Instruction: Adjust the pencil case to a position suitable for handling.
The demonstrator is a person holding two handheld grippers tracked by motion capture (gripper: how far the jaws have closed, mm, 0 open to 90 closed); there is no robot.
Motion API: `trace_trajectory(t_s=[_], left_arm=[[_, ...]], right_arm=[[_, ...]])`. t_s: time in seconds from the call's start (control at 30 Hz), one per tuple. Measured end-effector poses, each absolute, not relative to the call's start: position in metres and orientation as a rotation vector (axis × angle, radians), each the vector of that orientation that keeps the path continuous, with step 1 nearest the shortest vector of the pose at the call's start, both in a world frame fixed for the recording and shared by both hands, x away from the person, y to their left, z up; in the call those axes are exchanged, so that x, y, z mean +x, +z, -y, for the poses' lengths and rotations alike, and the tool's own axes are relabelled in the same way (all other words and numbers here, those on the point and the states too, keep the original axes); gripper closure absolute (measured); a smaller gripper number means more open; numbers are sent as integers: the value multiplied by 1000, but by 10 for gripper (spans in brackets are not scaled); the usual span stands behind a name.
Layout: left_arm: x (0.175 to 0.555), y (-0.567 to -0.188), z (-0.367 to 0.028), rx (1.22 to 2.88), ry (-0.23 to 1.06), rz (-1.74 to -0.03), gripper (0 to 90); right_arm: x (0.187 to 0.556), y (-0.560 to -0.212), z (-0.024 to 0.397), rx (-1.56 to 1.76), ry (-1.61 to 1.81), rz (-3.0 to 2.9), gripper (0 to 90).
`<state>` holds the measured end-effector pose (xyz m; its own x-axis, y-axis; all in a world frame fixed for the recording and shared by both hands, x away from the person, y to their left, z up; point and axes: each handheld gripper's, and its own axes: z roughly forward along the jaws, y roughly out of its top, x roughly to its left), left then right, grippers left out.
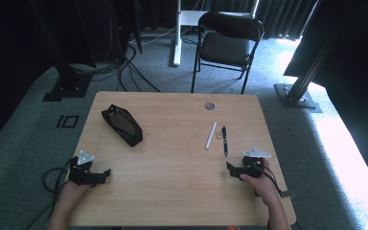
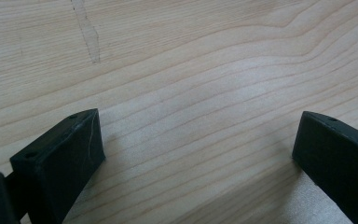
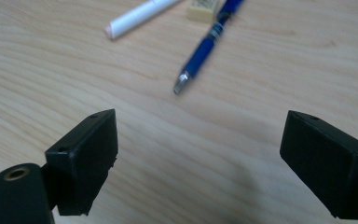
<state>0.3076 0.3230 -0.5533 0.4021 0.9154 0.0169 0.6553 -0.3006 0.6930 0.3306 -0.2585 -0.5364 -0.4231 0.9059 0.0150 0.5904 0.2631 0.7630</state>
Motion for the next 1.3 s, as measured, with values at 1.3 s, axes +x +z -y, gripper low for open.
trace_trajectory(t_s=[1.3], left_arm=[[308,-553,-323,2060,555,-1328,21]], right_arm=[[369,-504,157,1131,1153,-2205,110]])
